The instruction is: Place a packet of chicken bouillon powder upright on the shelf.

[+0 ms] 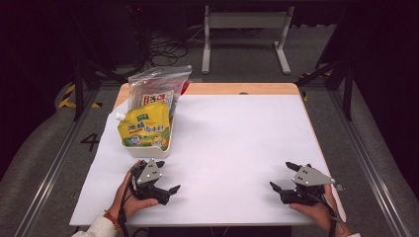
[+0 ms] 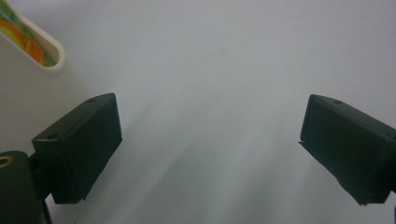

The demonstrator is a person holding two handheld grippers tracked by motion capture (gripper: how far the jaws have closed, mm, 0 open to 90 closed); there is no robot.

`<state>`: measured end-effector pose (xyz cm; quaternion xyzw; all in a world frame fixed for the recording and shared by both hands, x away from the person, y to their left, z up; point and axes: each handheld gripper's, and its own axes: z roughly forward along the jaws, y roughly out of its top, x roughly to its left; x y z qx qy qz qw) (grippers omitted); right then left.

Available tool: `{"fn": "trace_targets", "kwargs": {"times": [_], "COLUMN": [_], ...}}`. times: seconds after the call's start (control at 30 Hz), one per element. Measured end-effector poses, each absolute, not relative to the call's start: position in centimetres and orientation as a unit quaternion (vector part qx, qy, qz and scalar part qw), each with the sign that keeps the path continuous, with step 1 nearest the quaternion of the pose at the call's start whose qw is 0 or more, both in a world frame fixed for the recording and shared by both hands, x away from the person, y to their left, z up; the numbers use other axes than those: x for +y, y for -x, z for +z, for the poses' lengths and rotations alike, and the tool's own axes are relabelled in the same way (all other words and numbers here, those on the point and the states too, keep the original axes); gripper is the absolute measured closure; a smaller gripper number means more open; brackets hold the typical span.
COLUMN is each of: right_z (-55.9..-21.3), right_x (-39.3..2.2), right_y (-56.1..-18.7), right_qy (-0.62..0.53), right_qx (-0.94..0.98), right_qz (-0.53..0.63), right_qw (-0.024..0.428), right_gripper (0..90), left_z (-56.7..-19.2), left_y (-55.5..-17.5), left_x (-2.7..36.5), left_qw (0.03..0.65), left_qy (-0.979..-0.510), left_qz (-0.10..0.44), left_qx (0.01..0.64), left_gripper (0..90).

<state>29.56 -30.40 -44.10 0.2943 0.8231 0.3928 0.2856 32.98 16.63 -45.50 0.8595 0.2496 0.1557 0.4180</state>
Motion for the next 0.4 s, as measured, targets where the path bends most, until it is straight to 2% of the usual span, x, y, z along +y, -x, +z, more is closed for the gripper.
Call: {"fn": "trace_targets", "kwargs": {"times": [0.4], "right_z": [-44.11], "right_x": [-30.6], "right_y": [-29.12], "right_qy": [-0.303], "right_qx": [0.82], "right_qz": [0.391], "right_qw": [0.288], "right_gripper": [16.5], "left_z": [-45.13], "left_y": [-33.29], "left_x": [16.55], "left_qw": [0.434], "left_qy": [-0.854], "left_qz": [0.148], "left_qx": [0.247], "left_gripper": [6.0]}}
